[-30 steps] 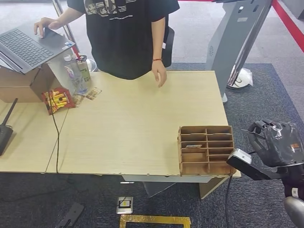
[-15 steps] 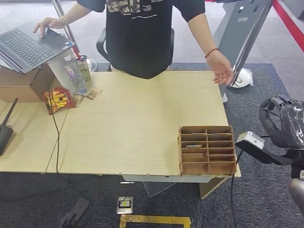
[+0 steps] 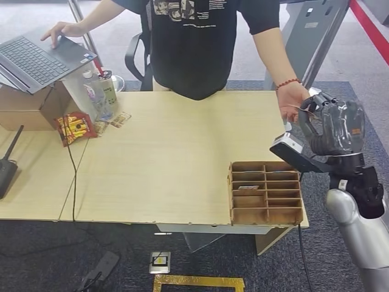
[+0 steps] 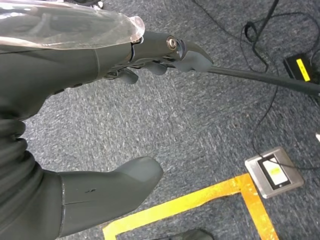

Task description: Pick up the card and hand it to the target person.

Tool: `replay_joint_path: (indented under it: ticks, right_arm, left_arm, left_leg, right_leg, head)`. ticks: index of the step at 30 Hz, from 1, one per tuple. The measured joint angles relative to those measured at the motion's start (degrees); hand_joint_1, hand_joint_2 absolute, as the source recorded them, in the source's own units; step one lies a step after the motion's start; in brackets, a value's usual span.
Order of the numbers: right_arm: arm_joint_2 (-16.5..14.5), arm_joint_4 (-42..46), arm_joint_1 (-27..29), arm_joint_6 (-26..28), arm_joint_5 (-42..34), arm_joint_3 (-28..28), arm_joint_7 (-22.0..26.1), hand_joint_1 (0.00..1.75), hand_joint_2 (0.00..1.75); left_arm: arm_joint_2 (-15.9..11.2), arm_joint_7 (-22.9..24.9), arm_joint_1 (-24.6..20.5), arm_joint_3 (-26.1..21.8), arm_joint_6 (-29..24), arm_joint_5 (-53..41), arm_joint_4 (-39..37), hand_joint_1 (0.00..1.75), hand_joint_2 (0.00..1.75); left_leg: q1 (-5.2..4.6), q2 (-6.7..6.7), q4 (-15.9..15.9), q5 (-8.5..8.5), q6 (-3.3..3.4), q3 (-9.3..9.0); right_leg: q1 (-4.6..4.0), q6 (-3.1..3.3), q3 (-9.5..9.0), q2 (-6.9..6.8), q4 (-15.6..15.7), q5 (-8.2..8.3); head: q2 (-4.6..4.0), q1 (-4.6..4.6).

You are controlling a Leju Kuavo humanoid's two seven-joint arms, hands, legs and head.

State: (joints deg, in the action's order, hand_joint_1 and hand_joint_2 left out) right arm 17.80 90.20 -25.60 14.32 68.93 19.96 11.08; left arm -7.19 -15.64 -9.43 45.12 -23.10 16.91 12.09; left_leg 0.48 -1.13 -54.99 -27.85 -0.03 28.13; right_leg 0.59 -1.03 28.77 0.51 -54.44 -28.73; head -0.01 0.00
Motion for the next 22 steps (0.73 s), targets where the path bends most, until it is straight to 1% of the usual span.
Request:
replay_joint_path:
  ticks: [4, 6, 7, 10, 11, 12, 17, 22]
  right_arm:
    - [-2.4, -4.8, -2.7, 0.5, 1.5, 1.5, -0.8, 1.75, 1.75]
    - [-3.4, -6.8, -3.6, 0.6, 1.9, 2.1, -1.0, 1.71, 1.75]
    - [-4.0, -7.8, -4.1, 0.6, 2.1, 2.4, -1.1, 1.48, 1.75]
    - [-5.4, -11.2, -5.7, 0.5, 2.0, 3.6, -1.1, 0.24, 1.75]
    - [-5.8, -12.2, -5.9, 0.5, 1.3, 4.0, -0.9, 0.03, 1.75]
    - [-6.1, -13.0, -6.1, 0.5, 0.3, 4.3, -0.6, 0.0, 1.75]
    - [-7.1, -16.9, -6.4, 0.7, -3.6, 5.1, 0.4, 0.0, 1.75]
    - [-7.4, -19.3, -6.3, 2.5, -7.8, 4.8, 0.6, 0.0, 1.75]
  left_arm:
    - [0.5, 0.2, 0.0, 0.2, 0.2, -0.7, 0.0, 0.0, 1.75]
    - [0.7, 0.5, 0.1, 0.5, 0.4, -0.7, 0.0, 0.0, 1.75]
    - [0.7, 0.6, 0.1, 0.7, 0.5, -0.7, 0.0, 0.0, 1.75]
    - [0.7, 1.2, 0.5, 1.0, 0.7, -0.6, 0.0, 0.0, 1.75]
    - [0.7, 1.3, 0.6, 1.1, 0.7, -0.5, 0.0, 0.0, 1.75]
    - [0.7, 1.4, 0.8, 1.1, 0.7, -0.4, 0.0, 0.0, 1.75]
    - [0.6, 1.3, 1.8, 1.2, 0.6, 0.1, 0.0, 0.0, 1.75]
    - [0.7, 0.6, 2.4, 1.2, 0.1, 0.8, 0.0, 0.0, 1.75]
  left_leg:
    - [0.0, 0.0, 0.0, 0.0, 0.0, 0.02]
    - [0.0, -0.02, 0.0, 0.0, 0.0, 0.04]
    - [0.0, -0.03, 0.0, 0.0, 0.0, 0.05]
    - [0.0, -0.04, 0.0, 0.0, 0.0, 0.06]
    - [0.0, -0.04, 0.0, 0.0, 0.0, 0.06]
    - [0.0, -0.04, 0.0, 0.0, 0.0, 0.06]
    - [0.0, -0.05, 0.0, 0.0, 0.0, 0.09]
    - [-0.01, -0.02, 0.0, 0.0, 0.0, 0.08]
  right_leg:
    - [0.0, 0.0, 0.01, 0.0, 0.0, 0.0]
    - [0.0, 0.0, 0.01, -0.02, 0.0, 0.0]
    - [0.0, 0.0, 0.03, -0.03, 0.0, 0.0]
    - [0.0, 0.0, 0.07, -0.04, 0.0, 0.0]
    - [0.0, 0.0, 0.07, -0.04, 0.0, 0.0]
    - [0.0, 0.0, 0.07, -0.04, 0.0, 0.0]
    - [0.0, 0.0, 0.09, -0.04, 0.0, 0.0]
    - [0.01, 0.0, 0.14, -0.02, 0.0, 0.0]
  head:
    - [0.01, 0.0]
    - [0.01, 0.0]
    - [0.01, 0.0]
    - [0.01, -0.01]
    - [0.01, -0.01]
    - [0.0, 0.0]
    - [0.01, -0.01]
    - [-0.01, -0.01]
